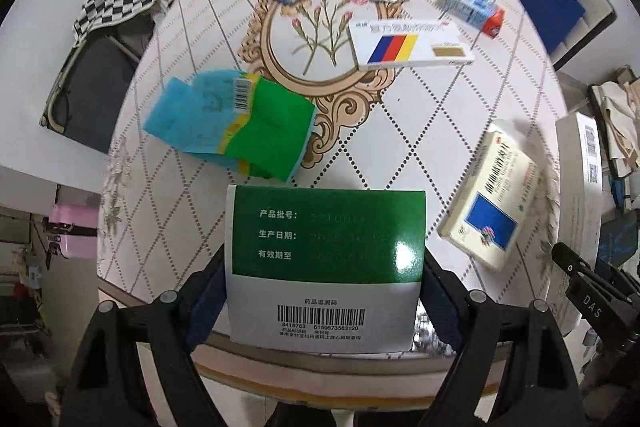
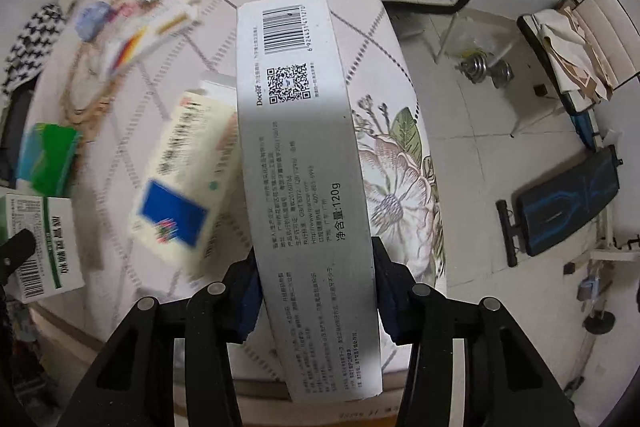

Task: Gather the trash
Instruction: 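Carry both held boxes off the table toward the trash bin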

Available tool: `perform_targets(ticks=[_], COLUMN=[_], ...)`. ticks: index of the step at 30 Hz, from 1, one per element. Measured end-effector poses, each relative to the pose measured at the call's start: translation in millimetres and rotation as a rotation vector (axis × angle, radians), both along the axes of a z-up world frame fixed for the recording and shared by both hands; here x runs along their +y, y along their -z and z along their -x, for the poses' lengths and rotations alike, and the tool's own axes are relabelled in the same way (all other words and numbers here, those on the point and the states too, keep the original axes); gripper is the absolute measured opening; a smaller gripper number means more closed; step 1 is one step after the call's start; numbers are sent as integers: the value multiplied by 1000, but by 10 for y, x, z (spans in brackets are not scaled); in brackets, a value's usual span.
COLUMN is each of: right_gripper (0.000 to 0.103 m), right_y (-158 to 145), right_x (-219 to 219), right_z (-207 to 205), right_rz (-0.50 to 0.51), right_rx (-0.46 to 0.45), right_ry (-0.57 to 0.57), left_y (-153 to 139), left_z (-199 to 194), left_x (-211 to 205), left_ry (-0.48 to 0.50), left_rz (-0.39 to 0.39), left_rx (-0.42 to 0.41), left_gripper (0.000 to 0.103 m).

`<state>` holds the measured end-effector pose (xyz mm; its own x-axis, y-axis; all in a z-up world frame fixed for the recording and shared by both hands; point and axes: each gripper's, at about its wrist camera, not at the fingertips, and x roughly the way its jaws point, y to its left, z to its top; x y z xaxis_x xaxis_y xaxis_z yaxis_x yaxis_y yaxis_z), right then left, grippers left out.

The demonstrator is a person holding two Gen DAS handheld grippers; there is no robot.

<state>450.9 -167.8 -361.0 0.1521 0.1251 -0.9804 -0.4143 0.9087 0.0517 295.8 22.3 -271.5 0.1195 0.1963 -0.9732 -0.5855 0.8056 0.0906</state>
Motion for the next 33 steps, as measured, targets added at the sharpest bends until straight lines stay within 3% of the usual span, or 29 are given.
perform_targets(ticks=[7,13,18,25,29,33], right_gripper=[49,49,49,49,50,50], right_y=[-691,-1117,-1152,-561,12,737], right_x=[-3,-53,-116,-178,-243,-299], right_z=[642,1744,2840,3979,4294,4474], right_rz=[-111,-175,-192,-149,-113,-61], right_rx=[-102,-168,-144,21,133,220], right_ry=[-30,-38,-13,-40,-53,-57], left_y=[-376,-666,-670,-184,402,1199], left_z=[598,1543,2320,2949,3108,3149], left_x=[86,21,-41,-90,-72,-57], left_ry=[52,108,147,142,89,36], left_rz=[-23,-31,-4,65,136,223], left_rx=[-116,-208,-214,-134,-64,-8], left_gripper=[85,85,85,85,85,85])
